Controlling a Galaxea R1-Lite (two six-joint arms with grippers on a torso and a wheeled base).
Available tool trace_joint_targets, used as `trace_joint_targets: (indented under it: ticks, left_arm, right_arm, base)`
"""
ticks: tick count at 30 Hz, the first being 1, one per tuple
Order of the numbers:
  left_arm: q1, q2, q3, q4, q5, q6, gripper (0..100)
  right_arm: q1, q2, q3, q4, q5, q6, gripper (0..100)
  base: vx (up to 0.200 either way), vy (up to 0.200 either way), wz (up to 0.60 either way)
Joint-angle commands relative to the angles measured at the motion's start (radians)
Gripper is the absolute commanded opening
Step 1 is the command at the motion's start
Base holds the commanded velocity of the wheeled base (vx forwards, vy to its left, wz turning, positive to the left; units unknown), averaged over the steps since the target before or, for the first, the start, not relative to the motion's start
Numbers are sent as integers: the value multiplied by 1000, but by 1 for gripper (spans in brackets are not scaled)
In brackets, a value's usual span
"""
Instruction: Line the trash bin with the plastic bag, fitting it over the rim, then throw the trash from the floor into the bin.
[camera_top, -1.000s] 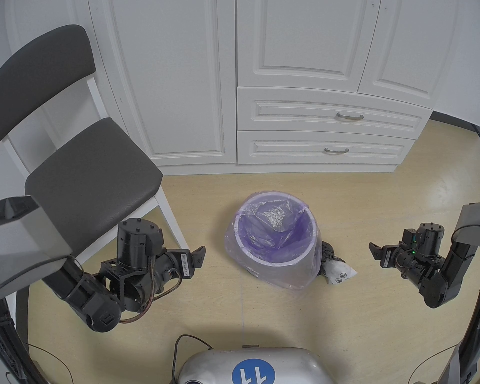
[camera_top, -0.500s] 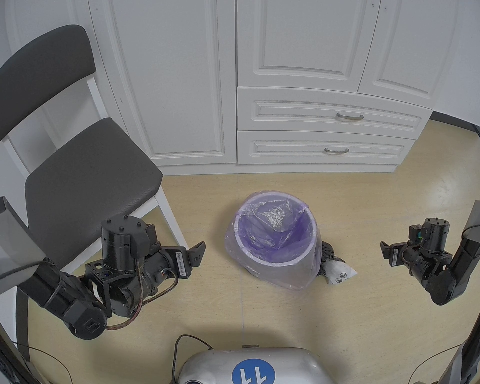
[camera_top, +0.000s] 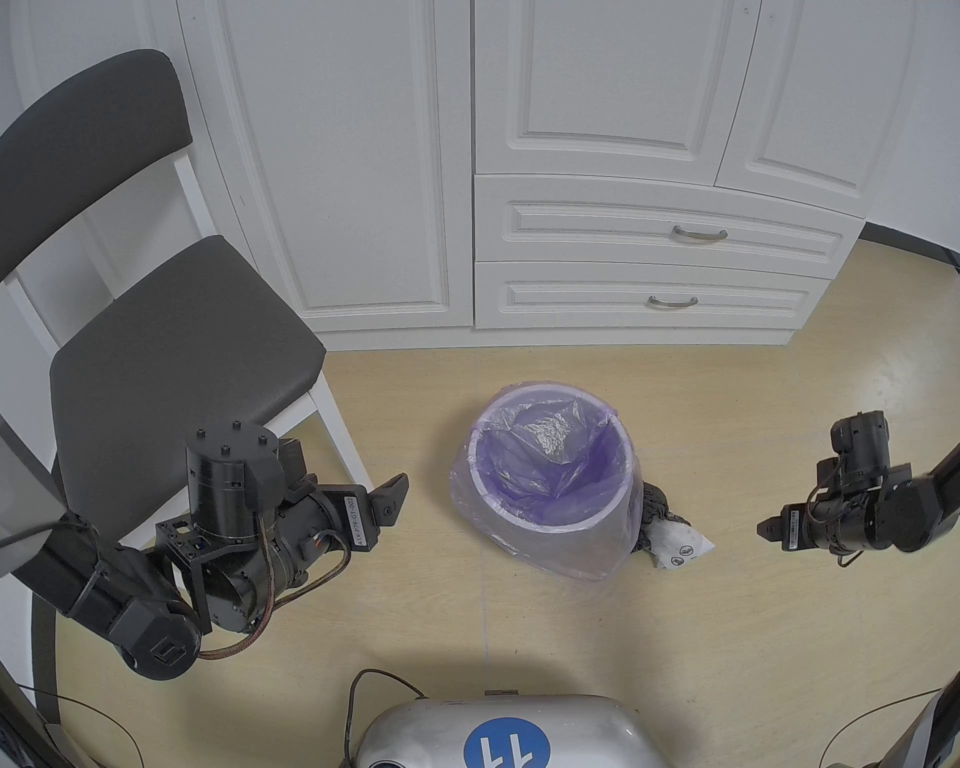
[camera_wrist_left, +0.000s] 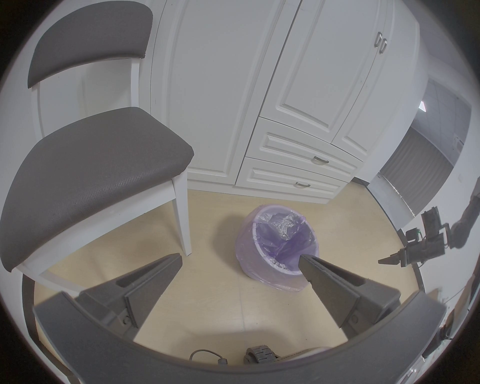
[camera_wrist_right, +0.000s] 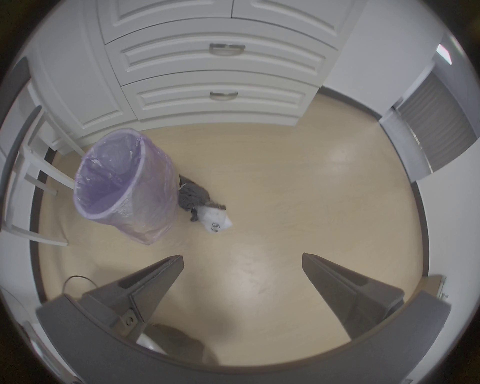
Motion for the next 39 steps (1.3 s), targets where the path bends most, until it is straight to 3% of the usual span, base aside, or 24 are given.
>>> trace_joint_targets:
  ticks: [1, 5, 13, 21, 28, 39]
  left_arm:
    - [-2, -46, -1, 32, 1, 2, 100]
    - [-6, -55, -1, 45, 1, 2, 100]
    - [-6, -75, 1, 47, 3, 1, 100]
    - [-11, -78, 2, 47, 7, 4, 100]
    - [-11, -80, 5, 45, 11, 4, 100]
    - [-11, -69, 5, 39, 11, 4, 100]
  right_arm:
    - [19, -74, -534, 632, 134, 141, 100]
    - [5, 18, -643, 634, 134, 72, 100]
    - [4, 242, -698, 582, 147, 77, 100]
    - [-15, 448, -723, 324, 177, 83, 100]
    - [-15, 597, -757, 213, 193, 83, 100]
    - [-12, 913, -1025, 186, 315, 68, 100]
  base:
    - [0, 0, 0]
    - [0, 0, 0]
    - [0, 0, 0]
    - [0, 0, 0]
    - [0, 0, 0]
    - [0, 0, 0]
